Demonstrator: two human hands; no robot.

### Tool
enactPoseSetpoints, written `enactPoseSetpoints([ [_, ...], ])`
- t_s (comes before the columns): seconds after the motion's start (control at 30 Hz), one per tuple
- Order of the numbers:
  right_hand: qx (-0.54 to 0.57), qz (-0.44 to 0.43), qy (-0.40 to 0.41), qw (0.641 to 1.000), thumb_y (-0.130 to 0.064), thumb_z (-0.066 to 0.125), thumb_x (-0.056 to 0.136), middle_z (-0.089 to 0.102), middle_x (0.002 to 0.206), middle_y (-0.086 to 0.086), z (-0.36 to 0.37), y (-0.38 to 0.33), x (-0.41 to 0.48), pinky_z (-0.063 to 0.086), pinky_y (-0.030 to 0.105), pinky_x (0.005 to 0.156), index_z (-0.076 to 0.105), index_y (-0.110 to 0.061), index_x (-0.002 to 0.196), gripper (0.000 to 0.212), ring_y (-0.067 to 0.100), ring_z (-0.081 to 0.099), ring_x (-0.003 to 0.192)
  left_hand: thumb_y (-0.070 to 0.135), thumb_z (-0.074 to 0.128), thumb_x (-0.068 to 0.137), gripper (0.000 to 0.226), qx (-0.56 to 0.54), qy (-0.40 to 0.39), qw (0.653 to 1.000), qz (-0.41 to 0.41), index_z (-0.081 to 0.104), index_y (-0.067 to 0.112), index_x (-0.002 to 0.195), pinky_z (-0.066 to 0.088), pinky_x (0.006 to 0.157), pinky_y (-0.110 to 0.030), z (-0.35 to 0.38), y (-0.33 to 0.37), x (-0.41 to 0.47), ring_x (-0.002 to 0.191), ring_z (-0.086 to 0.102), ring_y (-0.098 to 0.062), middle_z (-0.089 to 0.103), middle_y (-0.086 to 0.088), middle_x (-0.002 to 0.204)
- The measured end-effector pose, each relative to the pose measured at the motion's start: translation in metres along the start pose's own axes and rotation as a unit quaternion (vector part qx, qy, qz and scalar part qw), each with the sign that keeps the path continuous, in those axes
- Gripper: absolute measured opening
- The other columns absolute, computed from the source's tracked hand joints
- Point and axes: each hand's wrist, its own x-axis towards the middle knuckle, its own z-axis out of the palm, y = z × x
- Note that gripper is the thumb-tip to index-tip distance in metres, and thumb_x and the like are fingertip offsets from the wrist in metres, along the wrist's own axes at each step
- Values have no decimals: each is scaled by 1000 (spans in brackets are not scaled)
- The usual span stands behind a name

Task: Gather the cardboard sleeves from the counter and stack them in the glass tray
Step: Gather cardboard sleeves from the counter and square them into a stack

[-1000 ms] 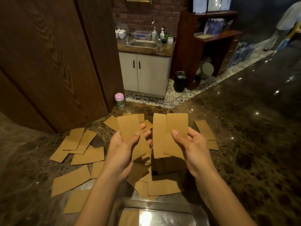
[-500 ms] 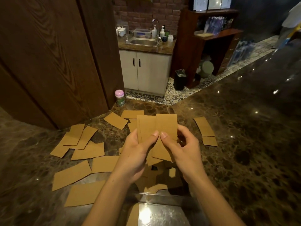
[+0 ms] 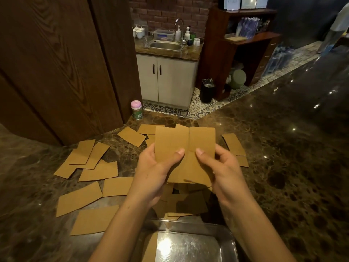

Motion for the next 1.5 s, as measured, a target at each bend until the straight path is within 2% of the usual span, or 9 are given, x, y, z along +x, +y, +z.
enactPoseSetpoints([
  [0.17,-133,-134,-7,982,-11,70,96,80,106,5,-1,3,4,64,36,80,77,-16,116,22,23,76,99,29,67,96,23,12,26,999,-32,70,18,116,61,76,-33,3,1,1,96,77,-22,80,-5,103],
  [0.3,-393,-471,-120,781,-9,68,95,75,108,7,-27,2,11,60,32,84,77,-11,118,24,20,68,99,41,55,102,27,-4,20,994,-106,72,20,105,63,77,-39,-5,6,2,81,77,-20,81,-5,95],
  [0.4,-524,-572,-161,610,-8,77,92,77,104,13,-37,6,13,56,32,86,82,-9,111,19,22,66,100,36,59,100,24,-35,-11,989,-142,71,21,114,61,73,-38,-9,9,-1,88,76,-22,80,-6,104],
  [0.63,-586,-587,-203,519,-17,70,101,71,99,9,-55,4,22,54,38,73,77,-17,124,24,23,62,94,0,73,83,55,-40,-91,987,-129,57,7,135,58,90,-46,-22,-5,0,117,67,-38,69,-23,126],
  [0.8,-610,-501,-280,547,-21,59,105,74,99,5,-55,-22,23,57,32,69,74,-14,124,25,17,67,85,-7,75,80,53,-30,-24,993,-109,59,11,128,62,81,-42,-25,-5,2,108,73,-31,76,-14,115],
  [0.97,-573,-217,-348,710,-37,69,91,67,106,-17,-44,-69,17,57,28,86,79,-29,103,17,7,66,102,4,83,77,50,140,-15,988,-64,63,23,119,60,81,-37,-37,-1,7,98,75,-20,78,0,106],
  [1.13,-648,-172,-378,638,-42,73,91,43,144,-20,-11,-83,24,29,14,104,63,-43,86,12,-8,36,130,7,90,65,55,151,-92,981,-84,67,14,114,61,66,-37,-24,1,6,86,76,-23,79,-7,97],
  [1.27,-659,-186,-339,645,-44,75,90,56,125,-14,-1,-75,30,41,22,93,60,-46,92,15,1,50,112,28,97,50,69,121,-42,990,-65,69,15,111,59,65,-38,-25,0,6,88,74,-26,78,-10,97],
  [1.5,-393,-122,-138,901,-20,79,91,78,106,-8,-14,-41,23,62,34,86,71,-24,117,28,6,73,100,14,81,81,46,-31,11,999,-13,64,12,124,60,75,-29,-24,7,2,102,75,-27,77,-11,111],
])
